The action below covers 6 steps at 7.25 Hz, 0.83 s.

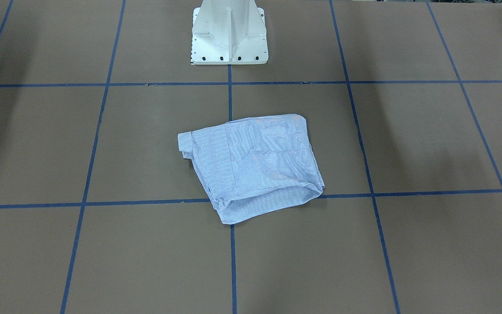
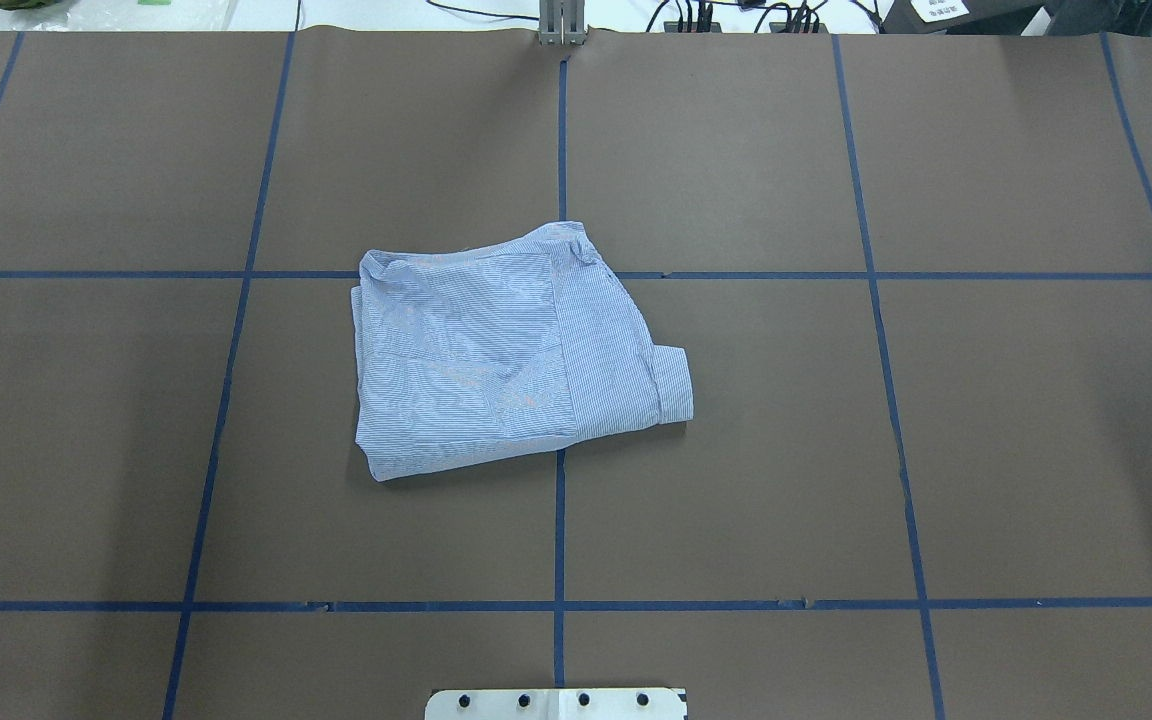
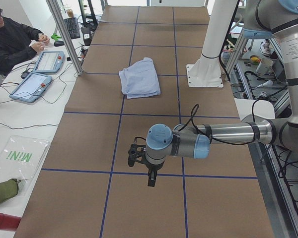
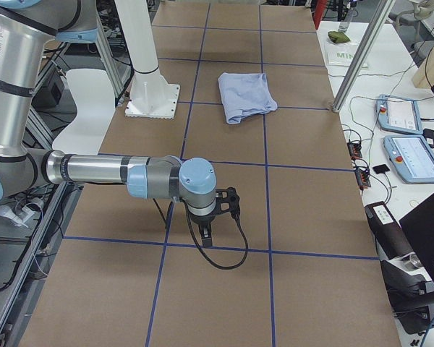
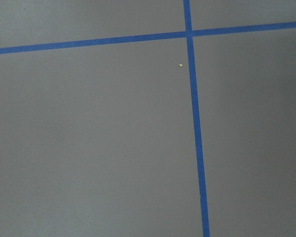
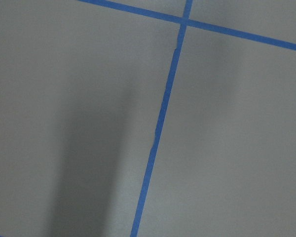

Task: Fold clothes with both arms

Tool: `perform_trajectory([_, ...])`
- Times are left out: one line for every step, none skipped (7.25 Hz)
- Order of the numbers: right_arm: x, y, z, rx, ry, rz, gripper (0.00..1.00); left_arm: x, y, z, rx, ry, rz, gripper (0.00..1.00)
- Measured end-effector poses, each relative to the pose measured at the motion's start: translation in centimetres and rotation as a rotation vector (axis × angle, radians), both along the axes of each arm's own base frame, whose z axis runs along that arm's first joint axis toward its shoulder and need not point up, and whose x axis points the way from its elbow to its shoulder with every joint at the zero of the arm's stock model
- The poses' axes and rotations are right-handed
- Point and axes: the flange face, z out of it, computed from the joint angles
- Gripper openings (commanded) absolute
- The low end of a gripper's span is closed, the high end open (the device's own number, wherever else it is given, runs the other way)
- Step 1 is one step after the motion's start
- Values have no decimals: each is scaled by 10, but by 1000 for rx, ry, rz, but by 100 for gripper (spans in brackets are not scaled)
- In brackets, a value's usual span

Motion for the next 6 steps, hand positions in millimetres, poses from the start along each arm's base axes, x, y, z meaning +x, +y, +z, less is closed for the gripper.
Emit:
perform_trajectory([0, 0, 1, -1, -2, 0, 100, 0, 0, -1, 2, 0, 1, 100])
perform_trajectory([0, 1, 1, -2, -2, -1, 100, 0, -1, -2, 8, 0, 1, 100])
perform_trajectory([0, 1, 2, -3, -3, -1, 100, 0, -3, -5, 16, -1, 1, 100])
perform_trajectory([0, 2, 2, -3, -3, -2, 100, 0, -4, -7, 20, -1, 1, 100])
perform_trajectory([0, 3, 3, -4, -3, -3, 100, 0, -4, -8, 23, -1, 1, 100])
perform_trajectory([0, 6, 5, -9, -3, -4, 100, 0, -4, -8, 25, -1, 1, 100])
